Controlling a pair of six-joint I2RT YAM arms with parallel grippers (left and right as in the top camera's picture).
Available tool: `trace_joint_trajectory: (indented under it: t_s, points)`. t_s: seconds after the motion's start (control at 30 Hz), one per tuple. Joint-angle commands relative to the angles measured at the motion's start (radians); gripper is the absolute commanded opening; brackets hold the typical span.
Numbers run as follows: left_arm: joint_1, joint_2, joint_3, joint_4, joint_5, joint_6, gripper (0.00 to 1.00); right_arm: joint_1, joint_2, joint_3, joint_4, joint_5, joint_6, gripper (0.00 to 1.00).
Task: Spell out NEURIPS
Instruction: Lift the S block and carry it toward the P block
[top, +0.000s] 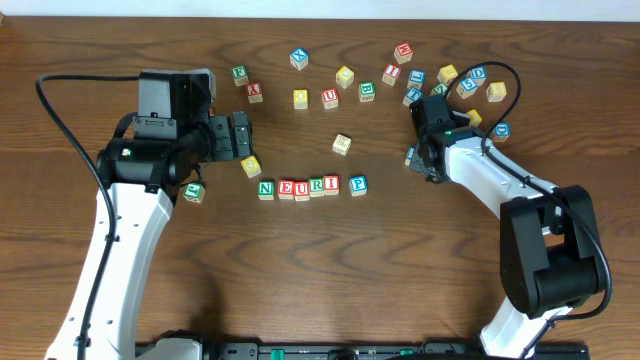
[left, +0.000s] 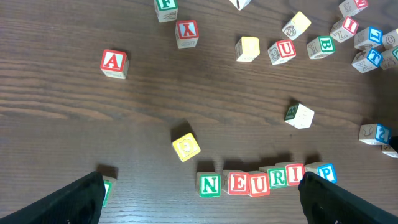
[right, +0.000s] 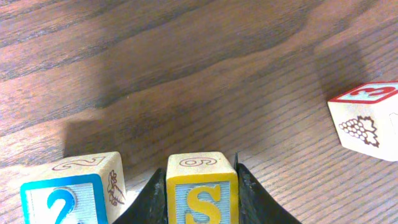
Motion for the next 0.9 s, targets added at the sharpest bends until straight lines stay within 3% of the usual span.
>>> trace_joint_trajectory:
  t_s: [0.0, 0.87]
  points:
    - [0.002, -0.009, 0.023, 0.0, 0.006, 0.006, 0.98, -0.003, 0.011, 0.014, -0.008, 0.005, -0.005, 0.21]
    - [0.002, -0.009, 0.023, 0.0, 0.006, 0.006, 0.98, 0.017, -0.294, 0.014, -0.15, -0.089, -0.07, 0.21]
